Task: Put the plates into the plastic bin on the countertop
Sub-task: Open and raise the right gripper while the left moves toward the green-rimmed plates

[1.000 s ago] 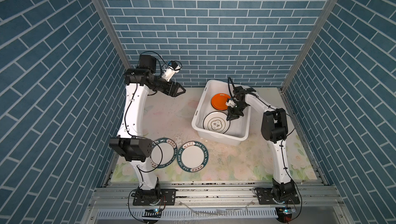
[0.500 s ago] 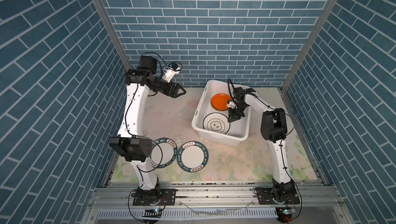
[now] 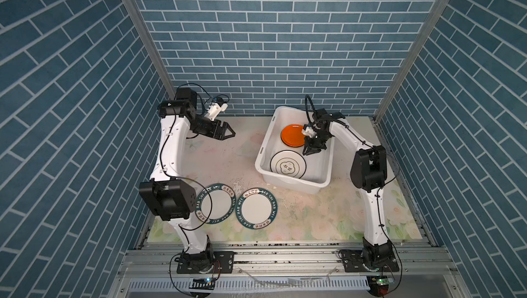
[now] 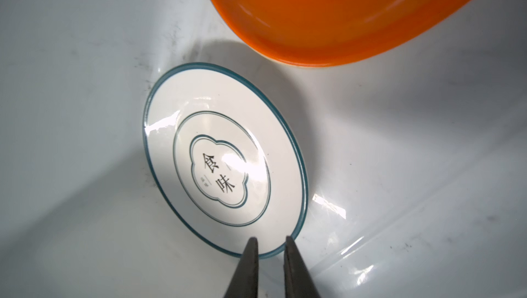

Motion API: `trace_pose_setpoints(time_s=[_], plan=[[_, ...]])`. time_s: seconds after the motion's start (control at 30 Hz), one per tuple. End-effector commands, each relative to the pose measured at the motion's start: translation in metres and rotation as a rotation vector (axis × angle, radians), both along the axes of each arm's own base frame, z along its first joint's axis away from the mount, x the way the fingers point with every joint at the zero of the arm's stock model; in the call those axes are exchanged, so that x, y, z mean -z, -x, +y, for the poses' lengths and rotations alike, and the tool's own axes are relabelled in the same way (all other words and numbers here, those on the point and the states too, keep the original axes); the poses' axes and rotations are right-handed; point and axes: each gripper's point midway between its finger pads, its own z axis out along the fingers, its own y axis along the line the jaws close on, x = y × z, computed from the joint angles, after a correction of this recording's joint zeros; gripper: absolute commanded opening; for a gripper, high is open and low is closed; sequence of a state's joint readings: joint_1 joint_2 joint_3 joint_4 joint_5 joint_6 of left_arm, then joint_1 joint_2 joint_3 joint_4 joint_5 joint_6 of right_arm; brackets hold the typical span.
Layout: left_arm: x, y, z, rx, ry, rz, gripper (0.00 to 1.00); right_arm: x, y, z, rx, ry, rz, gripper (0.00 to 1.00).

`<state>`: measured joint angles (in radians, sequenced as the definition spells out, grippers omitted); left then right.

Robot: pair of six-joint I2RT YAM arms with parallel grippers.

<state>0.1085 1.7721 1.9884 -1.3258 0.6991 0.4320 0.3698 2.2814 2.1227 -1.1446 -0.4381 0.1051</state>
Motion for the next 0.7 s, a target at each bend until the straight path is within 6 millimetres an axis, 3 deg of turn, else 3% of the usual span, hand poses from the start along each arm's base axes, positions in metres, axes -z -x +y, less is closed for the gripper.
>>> trace_pose_setpoints(time_s=[0.0,0.1,0.17,0.3,0.67], plan=[[0.008,0.020,0.013,-0.008,-0.008,0.012,0.82,-0.055,-0.006,0.009,-0.002,-0.093,-0.103,0.19],[0.030,0.035,0.025,-0.034,-0.020,0.055,0.82,-0.068,-0.010,0.013,0.011,-0.127,-0.122,0.19],[0.043,0.046,0.032,-0.046,-0.023,0.081,0.82,-0.092,-0.009,0.015,0.021,-0.167,-0.158,0.19],[0.072,0.070,0.044,-0.044,-0.031,0.149,0.81,-0.116,-0.011,0.020,0.048,-0.240,-0.175,0.18],[0.127,0.113,0.078,-0.025,0.041,0.385,0.77,-0.153,-0.016,0.034,0.115,-0.403,-0.207,0.17]])
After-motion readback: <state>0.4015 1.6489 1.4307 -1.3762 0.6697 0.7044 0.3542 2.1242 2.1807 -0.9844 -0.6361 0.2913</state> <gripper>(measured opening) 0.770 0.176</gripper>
